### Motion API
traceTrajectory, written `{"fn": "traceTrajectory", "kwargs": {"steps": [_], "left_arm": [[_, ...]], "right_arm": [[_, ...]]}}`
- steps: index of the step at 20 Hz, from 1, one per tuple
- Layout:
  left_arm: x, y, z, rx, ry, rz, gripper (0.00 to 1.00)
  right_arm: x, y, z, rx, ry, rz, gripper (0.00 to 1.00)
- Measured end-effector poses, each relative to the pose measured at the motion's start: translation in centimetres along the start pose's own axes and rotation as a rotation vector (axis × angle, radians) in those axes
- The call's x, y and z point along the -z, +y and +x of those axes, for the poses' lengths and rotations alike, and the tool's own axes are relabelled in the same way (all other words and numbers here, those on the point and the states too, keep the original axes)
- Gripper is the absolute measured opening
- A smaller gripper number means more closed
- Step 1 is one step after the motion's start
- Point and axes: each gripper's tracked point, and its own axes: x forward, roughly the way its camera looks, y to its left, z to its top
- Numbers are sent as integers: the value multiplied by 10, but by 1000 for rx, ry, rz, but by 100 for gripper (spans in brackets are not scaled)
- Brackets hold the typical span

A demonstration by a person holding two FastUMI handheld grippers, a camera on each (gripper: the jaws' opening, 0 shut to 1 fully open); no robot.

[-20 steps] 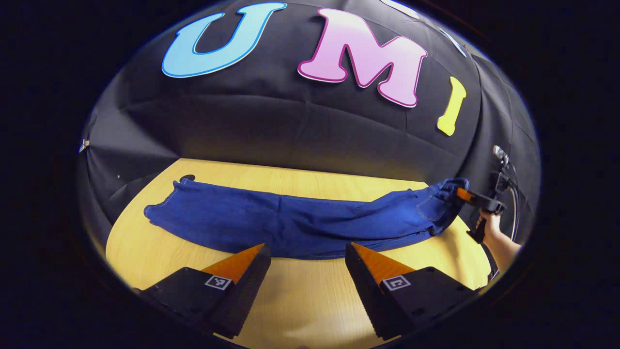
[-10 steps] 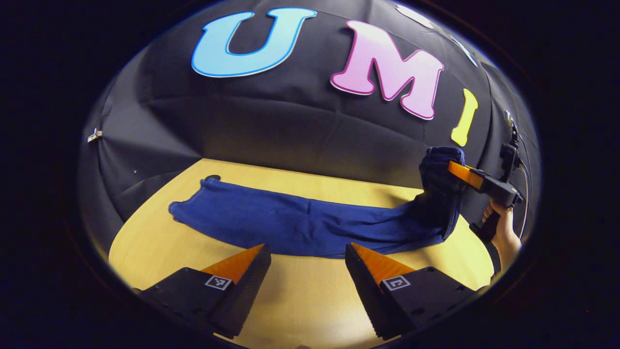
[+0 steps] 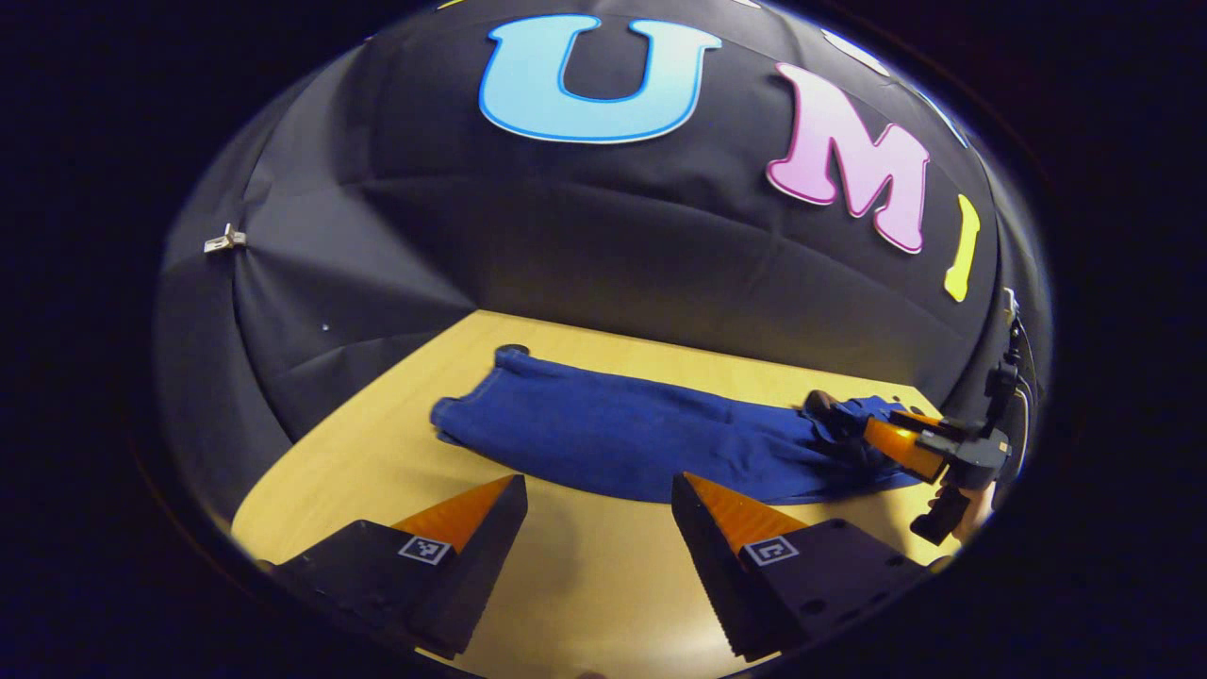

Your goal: Grasp the waist and the cuffs of the jeans and fold them to make the two legs overlap; first hold the waist and fold one-third of the jeans toward the cuffs, then hold the cuffs and fold the remaining one-third in the same direction to finish folding.

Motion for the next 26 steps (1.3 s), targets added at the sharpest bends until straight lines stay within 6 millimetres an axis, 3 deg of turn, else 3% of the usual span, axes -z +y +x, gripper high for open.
{"fn": "traceTrajectory", "kwargs": {"steps": [1,2,4,6,10,12,13,16,18,20,21,23,24,26], "left_arm": [[-4,16,6,-25,-10,5,100],[-7,29,14,-41,-12,5,96],[-16,55,31,-81,-23,4,97],[-22,80,57,-105,-16,-7,97],[-22,105,106,-151,23,20,96],[-11,109,125,-155,54,14,93],[-4,115,134,-159,77,4,97],[22,121,138,-191,174,-49,97],[21,120,142,-197,168,-43,99],[23,108,142,-186,174,-55,87],[23,100,145,-150,173,-69,74],[19,88,148,-98,140,-160,28],[19,85,146,-80,128,-186,29],[16,86,147,-71,104,-239,21]], "right_arm": [[9,-4,0,9,18,-9,80],[15,5,-4,23,21,-16,87],[6,13,-16,41,3,-22,99],[-3,8,-24,48,-20,-22,98],[-11,-7,-38,70,-31,-56,97],[-12,-11,-41,75,-35,-73,97],[-12,-12,-42,73,-35,-74,97],[-7,-15,-44,60,-22,-70,97],[2,-17,-44,54,2,-65,97],[12,-20,-45,57,25,-53,97],[15,-21,-46,55,32,-41,98],[20,-24,-48,55,43,-26,97],[23,-25,-48,54,50,-26,97],[25,-31,-50,58,57,-32,98]]}}
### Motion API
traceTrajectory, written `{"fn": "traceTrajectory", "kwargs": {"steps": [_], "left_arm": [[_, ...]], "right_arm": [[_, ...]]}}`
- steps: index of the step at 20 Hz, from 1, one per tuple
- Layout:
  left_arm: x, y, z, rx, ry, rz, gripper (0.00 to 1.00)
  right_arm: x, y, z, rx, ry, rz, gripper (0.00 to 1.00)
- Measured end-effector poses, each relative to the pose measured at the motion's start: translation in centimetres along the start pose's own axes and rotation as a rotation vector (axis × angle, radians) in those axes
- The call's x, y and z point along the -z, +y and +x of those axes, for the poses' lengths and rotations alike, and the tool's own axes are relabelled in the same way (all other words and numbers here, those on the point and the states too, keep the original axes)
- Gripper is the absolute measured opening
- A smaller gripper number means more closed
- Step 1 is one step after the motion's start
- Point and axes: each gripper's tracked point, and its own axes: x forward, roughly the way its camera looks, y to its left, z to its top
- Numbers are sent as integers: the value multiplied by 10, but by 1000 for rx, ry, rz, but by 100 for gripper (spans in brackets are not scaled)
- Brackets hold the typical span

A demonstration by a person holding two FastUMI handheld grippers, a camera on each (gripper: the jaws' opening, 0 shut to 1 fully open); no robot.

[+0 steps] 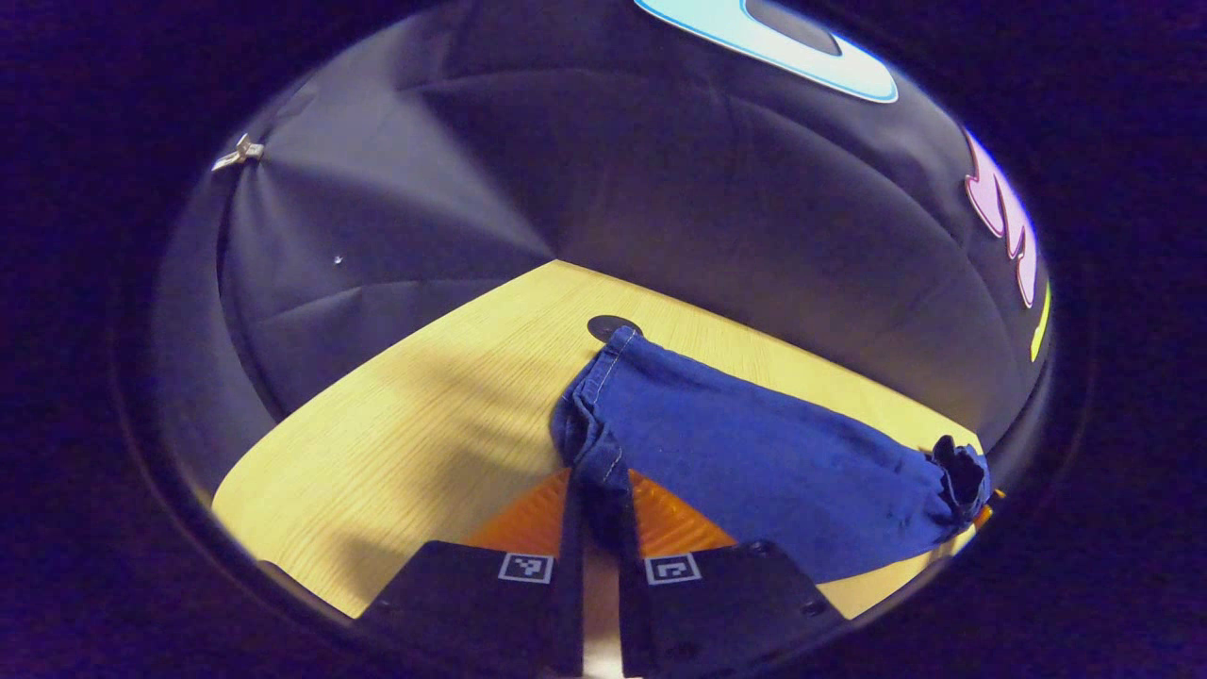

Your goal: Grasp the waist and the cuffs of the jeans and fold them to make the two legs overlap; first hold the waist and fold one-third of the jeans toward the cuffs, then hold the cuffs and fold the remaining one-third in the same direction to finish folding.

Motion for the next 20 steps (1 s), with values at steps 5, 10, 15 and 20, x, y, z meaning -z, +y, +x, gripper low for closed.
{"fn": "traceTrajectory", "kwargs": {"steps": [5,10,15,20], "left_arm": [[-10,-10,-7,8,-22,5,6],[-72,-74,-68,89,-168,88,6],[-104,-177,-125,176,-205,181,5],[-98,-319,-172,321,-200,261,6]], "right_arm": [[-7,-15,-5,28,-14,17,98],[-25,-52,-24,86,-47,29,98],[-37,-102,-50,161,-56,42,97],[-48,-164,-89,253,-67,74,97]]}}
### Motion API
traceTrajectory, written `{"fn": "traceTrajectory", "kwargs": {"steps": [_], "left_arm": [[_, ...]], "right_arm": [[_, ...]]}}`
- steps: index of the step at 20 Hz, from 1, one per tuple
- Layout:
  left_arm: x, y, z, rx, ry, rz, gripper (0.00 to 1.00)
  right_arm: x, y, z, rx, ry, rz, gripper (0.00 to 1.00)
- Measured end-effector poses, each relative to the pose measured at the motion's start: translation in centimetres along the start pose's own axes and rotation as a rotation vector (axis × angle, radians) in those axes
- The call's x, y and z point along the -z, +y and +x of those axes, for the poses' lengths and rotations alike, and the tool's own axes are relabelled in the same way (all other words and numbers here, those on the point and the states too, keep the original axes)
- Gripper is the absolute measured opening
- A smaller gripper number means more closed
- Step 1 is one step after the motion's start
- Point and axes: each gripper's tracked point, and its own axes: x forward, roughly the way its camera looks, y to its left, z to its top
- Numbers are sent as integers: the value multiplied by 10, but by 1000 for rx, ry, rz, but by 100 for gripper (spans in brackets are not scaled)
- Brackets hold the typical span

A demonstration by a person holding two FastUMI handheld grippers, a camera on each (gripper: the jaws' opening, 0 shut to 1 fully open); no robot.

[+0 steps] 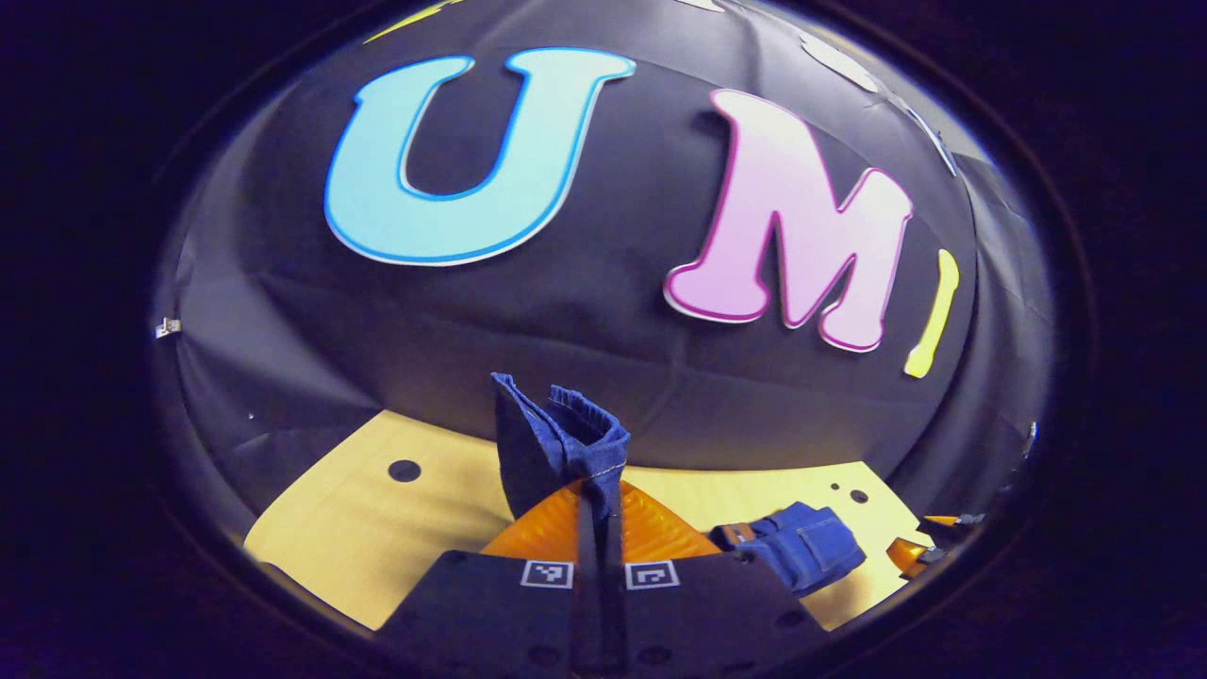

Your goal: Grasp the waist and the cuffs of the jeans and fold them to make the two legs overlap; first hold the waist and fold one-third of the jeans toward the cuffs, then hold the cuffs and fold the remaining one-third in the same direction to finish folding.

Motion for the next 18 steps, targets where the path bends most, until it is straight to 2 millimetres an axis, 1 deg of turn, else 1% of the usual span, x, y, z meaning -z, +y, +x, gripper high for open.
{"fn": "traceTrajectory", "kwargs": {"steps": [1,4,6,7,8,9,10,11,13,14,15,16,17,18], "left_arm": [[-1,-41,2,43,17,18,6],[3,-130,7,157,39,32,5],[8,-184,14,233,62,28,5],[14,-210,23,262,79,27,6],[20,-235,28,290,94,27,6],[26,-255,34,310,106,37,6],[37,-272,41,318,118,56,6],[54,-285,46,316,147,72,5],[104,-302,56,307,222,98,6],[131,-310,61,307,265,107,7],[152,-316,63,316,300,105,10],[169,-324,62,326,328,87,20],[176,-324,63,321,337,73,26],[178,-324,60,327,333,61,34]], "right_arm": [[-1,-14,-6,18,1,10,97],[-1,-44,-26,50,12,51,97],[3,-64,-39,74,23,52,97],[4,-73,-45,86,31,51,97],[5,-82,-51,100,35,55,97],[3,-91,-59,111,33,63,97],[2,-98,-63,121,31,79,97],[3,-104,-68,127,30,101,97],[7,-115,-76,145,42,136,97],[8,-119,-80,153,44,152,97],[8,-120,-84,153,43,166,97],[6,-118,-82,153,43,170,97],[6,-118,-82,154,43,166,97],[5,-117,-84,155,41,159,97]]}}
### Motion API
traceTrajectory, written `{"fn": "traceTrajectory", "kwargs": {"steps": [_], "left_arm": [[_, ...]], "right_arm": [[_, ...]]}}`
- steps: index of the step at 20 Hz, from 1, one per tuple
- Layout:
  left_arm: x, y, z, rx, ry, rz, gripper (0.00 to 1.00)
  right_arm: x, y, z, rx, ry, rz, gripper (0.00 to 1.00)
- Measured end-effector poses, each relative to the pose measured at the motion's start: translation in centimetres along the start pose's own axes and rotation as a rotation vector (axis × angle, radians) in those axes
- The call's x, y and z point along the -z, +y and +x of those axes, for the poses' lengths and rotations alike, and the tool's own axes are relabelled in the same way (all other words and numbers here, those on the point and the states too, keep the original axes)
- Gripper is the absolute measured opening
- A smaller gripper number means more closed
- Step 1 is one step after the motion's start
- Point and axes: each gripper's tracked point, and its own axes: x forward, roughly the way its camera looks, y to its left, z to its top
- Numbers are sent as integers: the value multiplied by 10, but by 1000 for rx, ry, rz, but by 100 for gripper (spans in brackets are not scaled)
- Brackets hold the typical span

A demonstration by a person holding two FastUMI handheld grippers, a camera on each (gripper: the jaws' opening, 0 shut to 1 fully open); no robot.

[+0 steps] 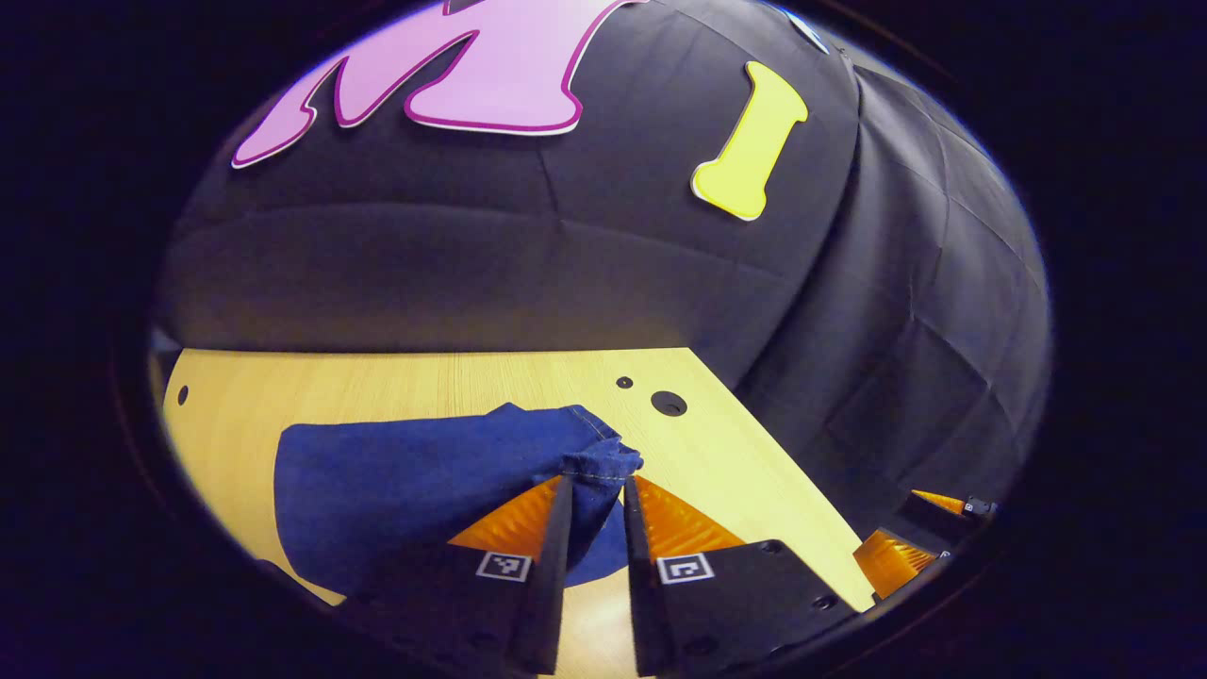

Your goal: Grasp the waist and the cuffs of the jeans and fold them to make the two legs overlap; first hold the waist and fold one-third of the jeans toward the cuffs, then hold the cuffs and fold the remaining one-third in the same direction to finish folding.

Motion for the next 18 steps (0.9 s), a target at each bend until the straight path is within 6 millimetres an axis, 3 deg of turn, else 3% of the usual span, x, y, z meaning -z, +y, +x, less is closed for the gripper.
{"fn": "traceTrajectory", "kwargs": {"steps": [1,4,5,11,16,18], "left_arm": [[-1,-3,0,8,-14,-1,43],[-19,6,-13,13,-98,20,91],[-27,10,-21,6,-130,30,95],[-67,38,-109,-68,-328,124,97],[-83,55,-196,-139,-439,109,96],[-90,68,-232,-179,-488,103,96]], "right_arm": [[-2,0,-4,0,-2,-2,97],[-8,8,-21,-18,-13,7,97],[-12,12,-28,-25,-19,3,97],[-55,51,-69,-77,-74,-15,96],[-108,98,-126,-134,-168,-66,96],[-130,100,-147,-124,-213,-110,96]]}}
